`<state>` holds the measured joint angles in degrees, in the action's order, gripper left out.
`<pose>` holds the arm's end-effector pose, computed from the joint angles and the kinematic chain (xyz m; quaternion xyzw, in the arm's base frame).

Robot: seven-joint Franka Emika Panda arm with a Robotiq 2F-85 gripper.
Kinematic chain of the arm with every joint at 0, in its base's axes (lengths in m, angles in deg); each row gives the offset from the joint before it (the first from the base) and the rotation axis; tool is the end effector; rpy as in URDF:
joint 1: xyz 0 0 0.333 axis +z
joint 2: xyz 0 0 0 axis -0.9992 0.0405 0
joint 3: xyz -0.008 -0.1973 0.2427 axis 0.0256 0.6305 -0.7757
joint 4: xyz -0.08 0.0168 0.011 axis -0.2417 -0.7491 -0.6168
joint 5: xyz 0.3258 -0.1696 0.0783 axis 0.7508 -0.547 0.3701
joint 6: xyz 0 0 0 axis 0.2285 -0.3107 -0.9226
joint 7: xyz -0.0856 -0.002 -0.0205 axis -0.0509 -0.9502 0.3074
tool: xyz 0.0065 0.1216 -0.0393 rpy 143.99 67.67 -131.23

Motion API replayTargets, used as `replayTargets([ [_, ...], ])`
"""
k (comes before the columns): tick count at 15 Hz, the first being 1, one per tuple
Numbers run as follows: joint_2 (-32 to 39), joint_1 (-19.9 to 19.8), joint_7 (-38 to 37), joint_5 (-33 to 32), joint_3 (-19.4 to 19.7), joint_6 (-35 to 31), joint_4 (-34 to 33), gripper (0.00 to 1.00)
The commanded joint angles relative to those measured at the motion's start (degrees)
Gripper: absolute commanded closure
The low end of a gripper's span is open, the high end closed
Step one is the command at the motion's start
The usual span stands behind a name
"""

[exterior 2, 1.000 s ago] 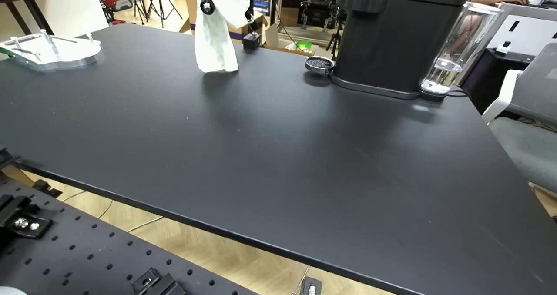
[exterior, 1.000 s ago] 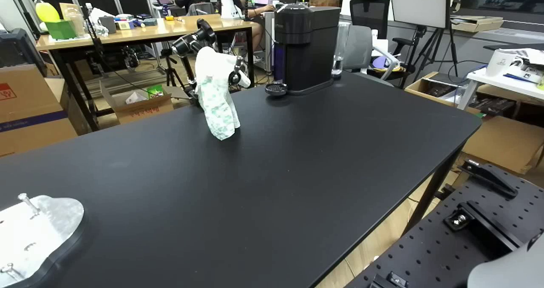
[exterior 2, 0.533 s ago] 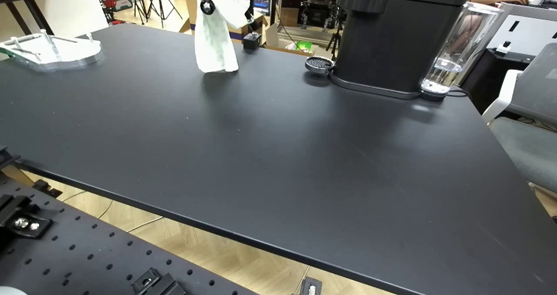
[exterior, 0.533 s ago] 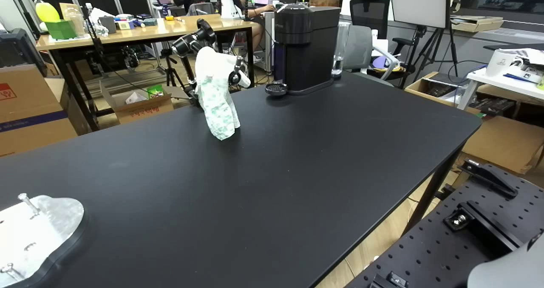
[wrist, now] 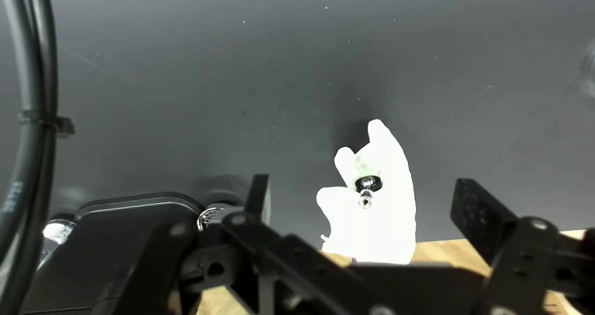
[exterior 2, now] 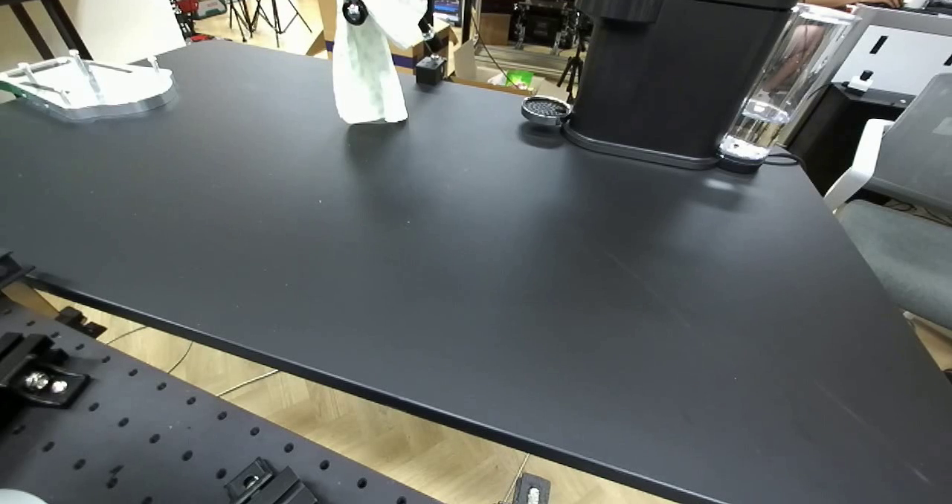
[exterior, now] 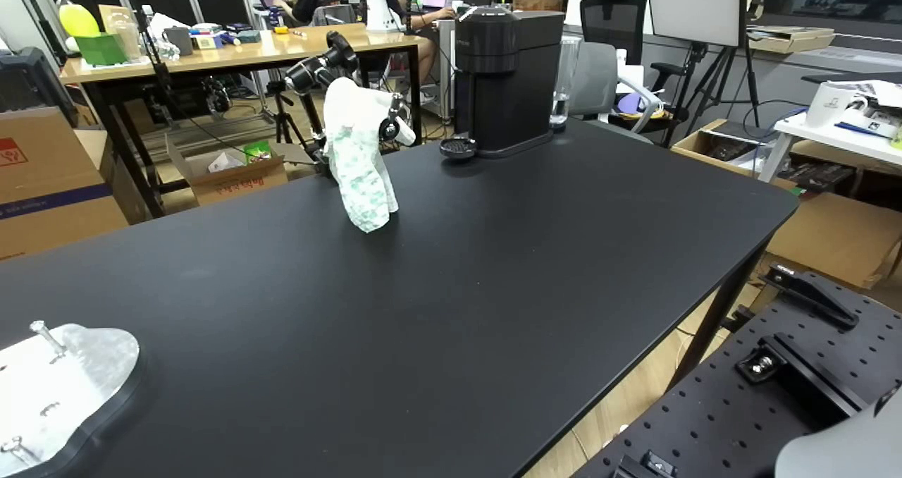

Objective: Take the cloth and put it on the table

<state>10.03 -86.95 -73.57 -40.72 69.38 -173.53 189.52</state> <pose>0.4010 0.0703 0.5007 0.9941 -0.0278 0.1042 0.0102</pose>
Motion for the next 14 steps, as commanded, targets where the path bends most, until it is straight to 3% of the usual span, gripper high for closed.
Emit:
replayTargets([
  [1,8.4,1.9,8.4,1.3,3.8,-2.7,-5.2,0.0],
  [5,18.2,4.4,25.1,6.4,7.7,-2.4,-12.6,0.0],
  [8,25.1,4.6,36.1,8.1,8.3,0.7,-18.7,0.0],
  [9,27.2,4.0,36.1,6.1,7.7,2.7,-21.1,0.0],
  [10,22.6,3.6,33.4,6.8,7.2,-1.4,-14.9,0.0],
  [14,27.3,3.3,35.8,6.8,6.9,0.8,-19.5,0.0],
])
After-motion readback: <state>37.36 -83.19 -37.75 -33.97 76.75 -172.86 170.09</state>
